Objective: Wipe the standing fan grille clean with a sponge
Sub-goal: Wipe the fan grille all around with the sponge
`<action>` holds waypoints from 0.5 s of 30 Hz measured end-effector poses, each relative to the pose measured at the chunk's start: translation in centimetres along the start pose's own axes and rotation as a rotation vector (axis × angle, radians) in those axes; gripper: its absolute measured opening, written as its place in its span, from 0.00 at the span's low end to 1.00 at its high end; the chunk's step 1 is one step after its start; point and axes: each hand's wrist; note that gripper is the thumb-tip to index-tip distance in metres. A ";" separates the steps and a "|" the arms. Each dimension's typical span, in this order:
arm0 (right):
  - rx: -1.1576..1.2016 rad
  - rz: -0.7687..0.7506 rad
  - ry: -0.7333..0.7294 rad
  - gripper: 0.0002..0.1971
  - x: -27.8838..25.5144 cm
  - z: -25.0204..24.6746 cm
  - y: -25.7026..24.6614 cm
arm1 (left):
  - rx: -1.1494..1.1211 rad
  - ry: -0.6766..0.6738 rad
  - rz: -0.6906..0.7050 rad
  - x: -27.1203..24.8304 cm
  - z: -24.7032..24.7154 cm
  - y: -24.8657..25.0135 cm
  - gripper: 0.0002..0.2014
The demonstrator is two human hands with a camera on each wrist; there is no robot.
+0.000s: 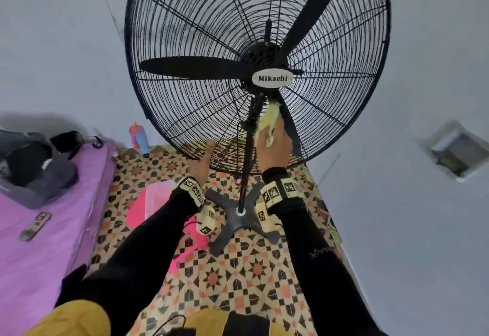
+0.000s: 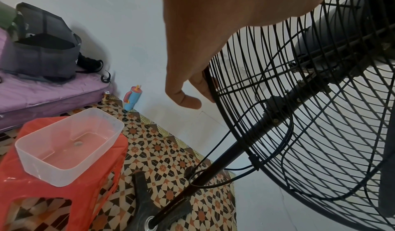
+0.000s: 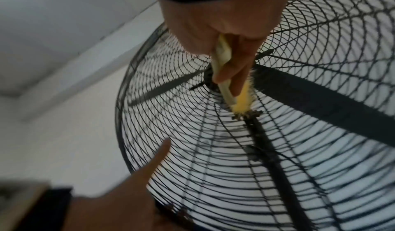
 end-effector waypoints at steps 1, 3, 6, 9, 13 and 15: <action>-0.056 0.012 0.027 0.28 -0.3 0.2 0.1 | -0.010 0.021 -0.024 0.3 0.3 -0.1 0.71; -0.104 -0.033 0.002 0.29 -0.6 1.4 -0.5 | -0.031 0.012 -0.026 -0.1 0.2 0.6 0.71; -0.034 -0.139 -0.094 0.29 0.2 1.9 -0.8 | 0.037 -0.046 -0.041 0.6 -0.5 0.8 0.43; -0.130 0.016 -0.028 0.28 0.6 0.6 0.1 | 0.002 -0.079 -0.060 0.7 -1.0 0.7 0.45; -0.149 -0.065 -0.075 0.28 0.2 1.6 -1.1 | -0.023 -0.062 -0.046 -0.5 -0.7 1.2 0.72; -0.089 -0.187 -0.142 0.25 0.7 1.5 -1.1 | -0.004 0.039 -0.033 1.7 0.6 -0.6 0.83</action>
Point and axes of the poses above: each hand's wrist, its own x-axis towards the middle knuckle, its own z-axis out of the palm, y = z × x, and after that the axes turned 2 degrees about y, right-handed
